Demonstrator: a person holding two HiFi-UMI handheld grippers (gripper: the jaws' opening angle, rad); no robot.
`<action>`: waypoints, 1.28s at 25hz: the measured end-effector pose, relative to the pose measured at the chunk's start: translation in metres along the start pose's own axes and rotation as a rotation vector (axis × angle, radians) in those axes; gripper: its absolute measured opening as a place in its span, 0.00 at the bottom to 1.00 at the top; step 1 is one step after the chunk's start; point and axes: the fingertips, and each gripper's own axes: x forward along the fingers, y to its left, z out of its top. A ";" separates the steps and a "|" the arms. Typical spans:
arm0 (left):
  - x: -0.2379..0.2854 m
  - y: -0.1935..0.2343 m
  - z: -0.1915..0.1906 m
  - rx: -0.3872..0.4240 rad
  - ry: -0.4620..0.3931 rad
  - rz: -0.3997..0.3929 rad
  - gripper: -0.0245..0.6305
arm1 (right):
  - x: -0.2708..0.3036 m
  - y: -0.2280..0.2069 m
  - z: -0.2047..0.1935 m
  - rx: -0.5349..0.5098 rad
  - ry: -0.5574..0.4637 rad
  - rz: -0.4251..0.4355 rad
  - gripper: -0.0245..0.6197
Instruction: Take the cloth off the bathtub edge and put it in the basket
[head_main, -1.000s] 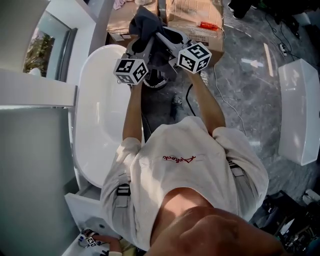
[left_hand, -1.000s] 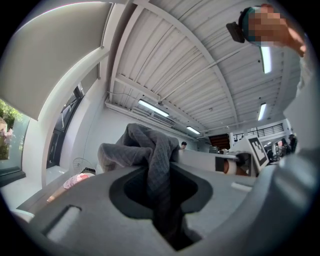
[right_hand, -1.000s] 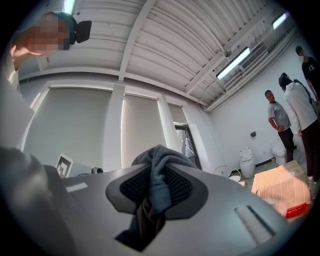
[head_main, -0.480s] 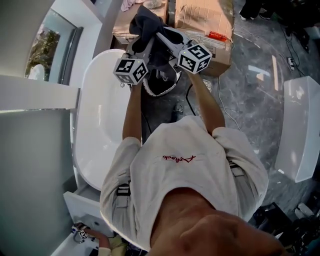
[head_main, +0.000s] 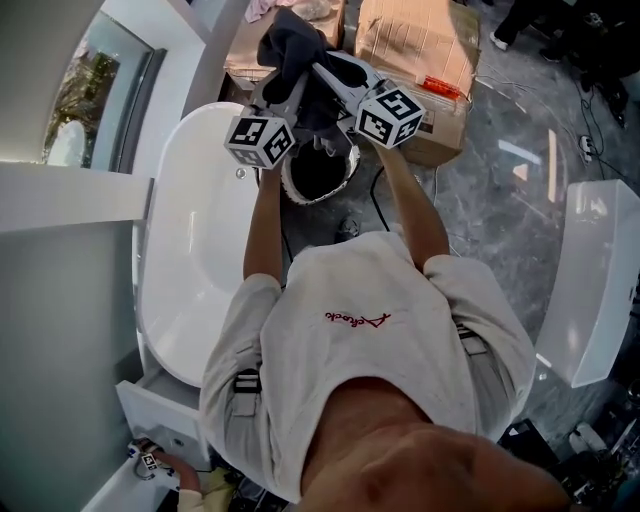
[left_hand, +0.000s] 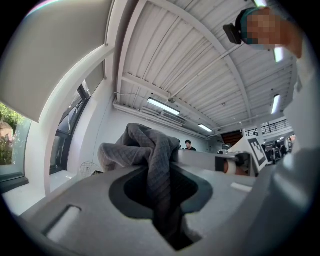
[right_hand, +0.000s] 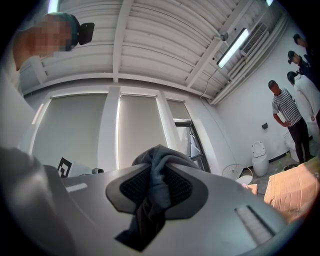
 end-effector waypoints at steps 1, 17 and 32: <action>0.003 0.003 -0.002 -0.002 0.002 0.003 0.16 | 0.002 -0.004 -0.001 0.002 0.000 0.002 0.16; 0.017 0.048 -0.023 -0.046 0.038 -0.003 0.16 | 0.038 -0.030 -0.028 0.045 0.024 -0.011 0.16; 0.001 0.092 -0.061 -0.093 0.112 -0.028 0.16 | 0.067 -0.032 -0.081 0.099 0.063 -0.064 0.16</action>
